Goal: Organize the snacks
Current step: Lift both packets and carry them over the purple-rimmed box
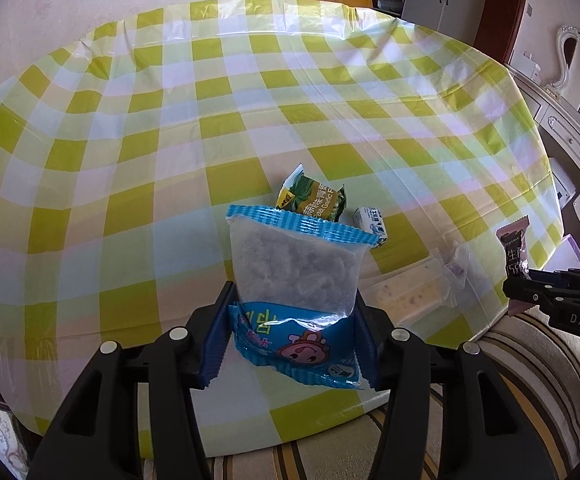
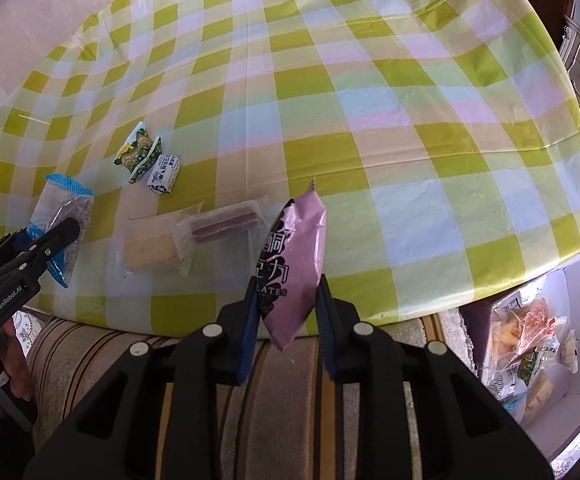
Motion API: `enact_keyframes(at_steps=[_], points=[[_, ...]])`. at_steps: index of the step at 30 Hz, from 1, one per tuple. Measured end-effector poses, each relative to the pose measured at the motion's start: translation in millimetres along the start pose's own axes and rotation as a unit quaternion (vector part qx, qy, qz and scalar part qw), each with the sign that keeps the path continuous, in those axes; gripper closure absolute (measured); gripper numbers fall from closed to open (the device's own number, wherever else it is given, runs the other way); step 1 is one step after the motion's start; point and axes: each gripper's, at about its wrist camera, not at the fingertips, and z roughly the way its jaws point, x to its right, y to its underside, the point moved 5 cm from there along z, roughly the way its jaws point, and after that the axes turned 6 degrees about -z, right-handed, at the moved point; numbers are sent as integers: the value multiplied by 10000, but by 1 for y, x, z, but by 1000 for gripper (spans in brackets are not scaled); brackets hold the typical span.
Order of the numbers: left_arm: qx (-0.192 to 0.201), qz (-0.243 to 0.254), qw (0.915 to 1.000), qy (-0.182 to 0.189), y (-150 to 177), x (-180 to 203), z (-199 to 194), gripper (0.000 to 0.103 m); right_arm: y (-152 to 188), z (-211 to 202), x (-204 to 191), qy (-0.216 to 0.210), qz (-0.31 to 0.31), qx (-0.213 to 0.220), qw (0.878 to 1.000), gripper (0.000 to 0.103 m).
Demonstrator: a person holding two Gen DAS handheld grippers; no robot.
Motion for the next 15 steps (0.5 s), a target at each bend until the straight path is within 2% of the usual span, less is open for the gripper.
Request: enact_keyframes(at_steps=[8,15], points=[[45,200,9997,110,-3,25,-8,51,-1,-14,20,145,105,181,9997,76],[48,524,9981,335,-6,66,-9,51,4,-28,50,254,330,322,9986,76]])
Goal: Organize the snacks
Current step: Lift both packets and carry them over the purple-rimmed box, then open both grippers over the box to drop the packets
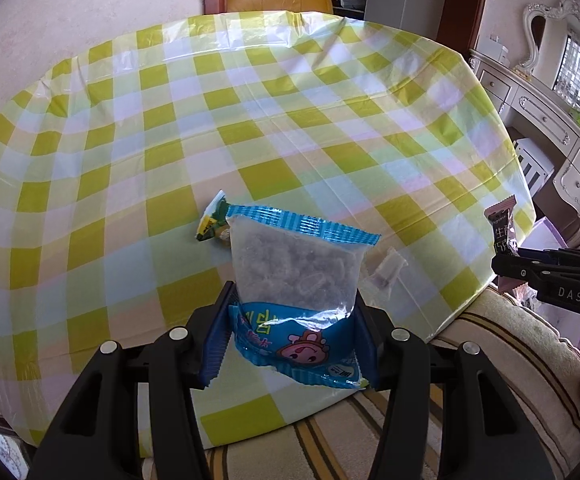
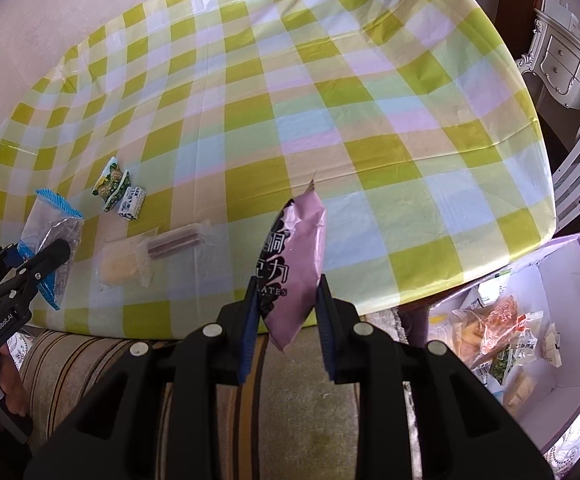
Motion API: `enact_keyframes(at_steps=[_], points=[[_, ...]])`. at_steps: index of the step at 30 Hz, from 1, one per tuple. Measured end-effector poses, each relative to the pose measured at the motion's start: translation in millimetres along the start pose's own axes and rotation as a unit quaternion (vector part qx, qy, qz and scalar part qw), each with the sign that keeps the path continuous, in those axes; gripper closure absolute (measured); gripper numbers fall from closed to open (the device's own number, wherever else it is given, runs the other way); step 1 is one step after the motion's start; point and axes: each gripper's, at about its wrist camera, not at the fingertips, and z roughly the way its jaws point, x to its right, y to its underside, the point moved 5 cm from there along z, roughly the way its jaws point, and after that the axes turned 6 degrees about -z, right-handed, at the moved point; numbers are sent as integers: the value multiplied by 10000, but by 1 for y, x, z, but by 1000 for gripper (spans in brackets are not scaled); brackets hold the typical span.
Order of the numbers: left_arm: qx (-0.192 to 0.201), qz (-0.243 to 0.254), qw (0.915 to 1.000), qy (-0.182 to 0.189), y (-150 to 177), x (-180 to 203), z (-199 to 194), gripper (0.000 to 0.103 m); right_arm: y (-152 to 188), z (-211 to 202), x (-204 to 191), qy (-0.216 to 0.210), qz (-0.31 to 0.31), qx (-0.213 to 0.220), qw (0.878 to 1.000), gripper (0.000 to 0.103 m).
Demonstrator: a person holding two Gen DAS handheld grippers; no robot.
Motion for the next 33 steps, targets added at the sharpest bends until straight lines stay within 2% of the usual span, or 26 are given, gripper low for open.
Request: enact_keyframes(at_steps=[11,19,25,33], points=[[-86,656,9968,459,-8,80,10,51,16,-22,77,498,512,179,9973,76],[-184,1275,9881,842,-9,152,18,51,47,-32,152,982,1026,105,9898,76],[-367,1803,9753,1225,-1,215,27,51,75,-39,198,1255,1375,31,9825,76],[-708,2612,9488,1632,25,298,40,51,108,-41,241,1518,1707,-50,9735,76]])
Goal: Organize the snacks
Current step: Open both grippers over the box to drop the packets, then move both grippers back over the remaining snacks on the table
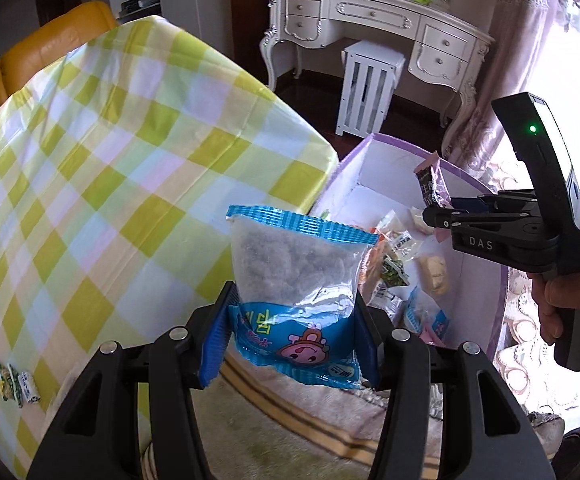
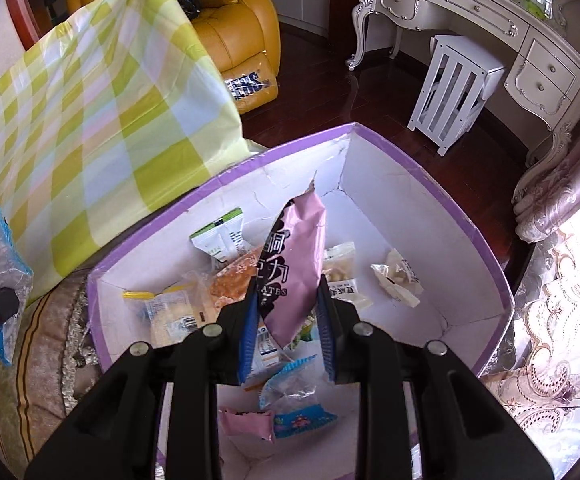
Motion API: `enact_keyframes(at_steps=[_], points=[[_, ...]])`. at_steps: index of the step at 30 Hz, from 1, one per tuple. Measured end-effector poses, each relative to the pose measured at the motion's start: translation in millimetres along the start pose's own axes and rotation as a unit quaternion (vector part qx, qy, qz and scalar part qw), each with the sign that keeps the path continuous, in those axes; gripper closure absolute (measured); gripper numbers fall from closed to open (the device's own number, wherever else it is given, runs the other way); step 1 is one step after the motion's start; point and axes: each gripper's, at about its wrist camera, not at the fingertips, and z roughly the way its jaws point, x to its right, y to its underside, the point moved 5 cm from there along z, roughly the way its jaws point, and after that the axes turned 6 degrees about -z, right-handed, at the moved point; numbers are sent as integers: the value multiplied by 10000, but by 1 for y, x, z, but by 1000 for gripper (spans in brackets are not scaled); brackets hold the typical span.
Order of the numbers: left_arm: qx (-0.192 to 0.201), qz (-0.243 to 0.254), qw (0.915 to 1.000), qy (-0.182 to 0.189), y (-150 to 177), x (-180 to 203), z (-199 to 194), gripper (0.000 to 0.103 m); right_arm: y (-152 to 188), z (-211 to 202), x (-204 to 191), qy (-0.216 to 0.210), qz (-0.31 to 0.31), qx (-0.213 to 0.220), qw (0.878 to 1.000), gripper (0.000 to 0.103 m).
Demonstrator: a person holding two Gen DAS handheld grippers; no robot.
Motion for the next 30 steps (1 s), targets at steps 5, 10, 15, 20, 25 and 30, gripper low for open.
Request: enact_keyframes(at_steps=[5,10,15,20,25,30], points=[[-343,488,9981,182,-3,40,25,51,9,9,23,99,168,-53,9998,76],[-639,891,9935,305,1,67,41,51,16,17,39,132,324,-119,9993,76],[-922,1213,9872,477,8,85,52,47,20,22,48,103,454,-168,9988,74],[-956,1136,9870,615,7,81,55,36,21,25,52,140,603,-242,9978,62],[-708,928,9914,597,2,74,46,29,19,23,50,208,629,-221,9976,45],[-389,421,9970,517,-6,53,34,29,14,18,44,255,530,-190,9981,44]])
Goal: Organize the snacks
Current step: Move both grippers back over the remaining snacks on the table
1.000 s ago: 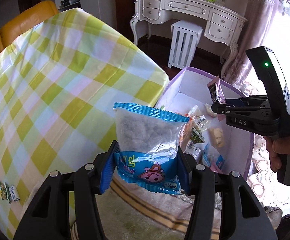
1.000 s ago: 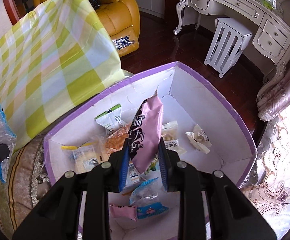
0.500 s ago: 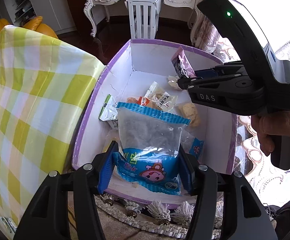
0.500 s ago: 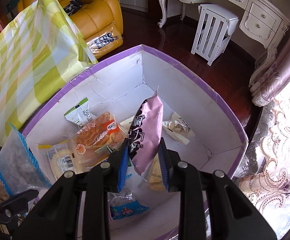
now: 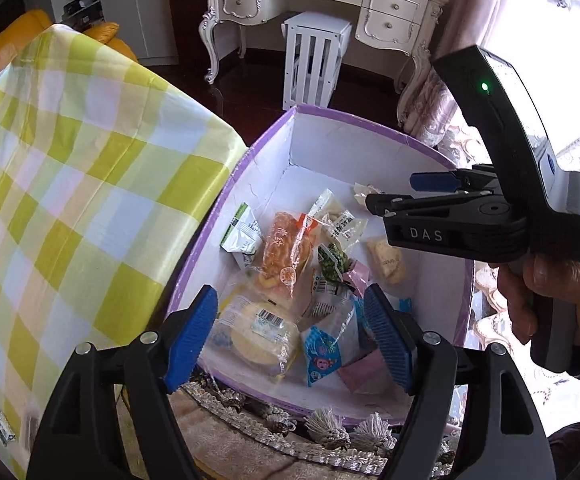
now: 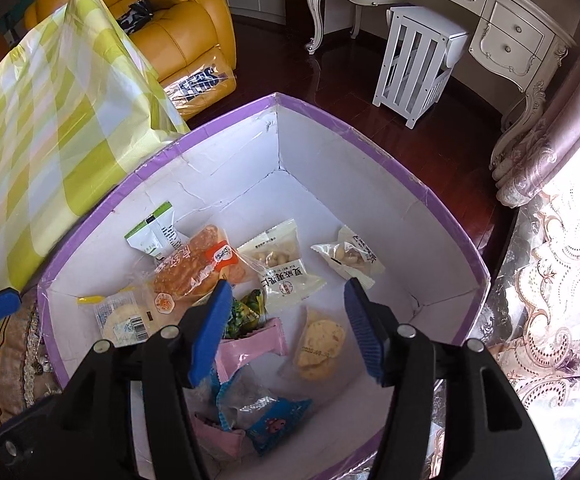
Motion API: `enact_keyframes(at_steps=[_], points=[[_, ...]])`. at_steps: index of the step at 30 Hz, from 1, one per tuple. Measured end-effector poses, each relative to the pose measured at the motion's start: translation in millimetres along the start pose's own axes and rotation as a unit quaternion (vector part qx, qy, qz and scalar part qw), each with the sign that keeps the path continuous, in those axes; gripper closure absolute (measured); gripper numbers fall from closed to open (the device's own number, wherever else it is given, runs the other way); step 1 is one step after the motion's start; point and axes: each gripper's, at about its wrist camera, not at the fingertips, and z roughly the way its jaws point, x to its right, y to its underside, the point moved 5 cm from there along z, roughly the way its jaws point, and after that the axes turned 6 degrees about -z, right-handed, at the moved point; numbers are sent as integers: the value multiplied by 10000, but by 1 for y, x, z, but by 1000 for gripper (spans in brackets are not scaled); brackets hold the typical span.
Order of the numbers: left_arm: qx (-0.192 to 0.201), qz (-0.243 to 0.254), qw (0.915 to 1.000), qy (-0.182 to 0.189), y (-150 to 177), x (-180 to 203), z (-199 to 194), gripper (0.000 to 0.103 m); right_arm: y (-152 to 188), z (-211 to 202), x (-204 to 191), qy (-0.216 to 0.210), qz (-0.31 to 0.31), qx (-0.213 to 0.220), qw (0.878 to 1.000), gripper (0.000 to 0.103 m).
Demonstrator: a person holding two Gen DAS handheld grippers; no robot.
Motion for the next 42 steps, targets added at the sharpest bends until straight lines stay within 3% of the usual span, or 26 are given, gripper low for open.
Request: enact_keyframes(at_steps=[13,24,34,38,42], points=[[677,-759,9938,-441,7,-49,-40,30,-11,-17,-42,-329,-326,161,9988,44],[1106,-1593,9773,-852,40,-109,-82,30,-11,-37,-108,-875,-851,260,9922,42],[1254,-2263,9571,-1304,95,-167,-123,31,-8,-60,-185,-1331,-1801,490,9734,41],[1251,-2522,9491,-1413,120,-190,-138,31,-4,-67,-216,-1410,-2336,570,9604,40],[1115,-2529,9477,-1599,144,-209,-148,31,0,-71,-245,-1491,-2852,627,9447,40]])
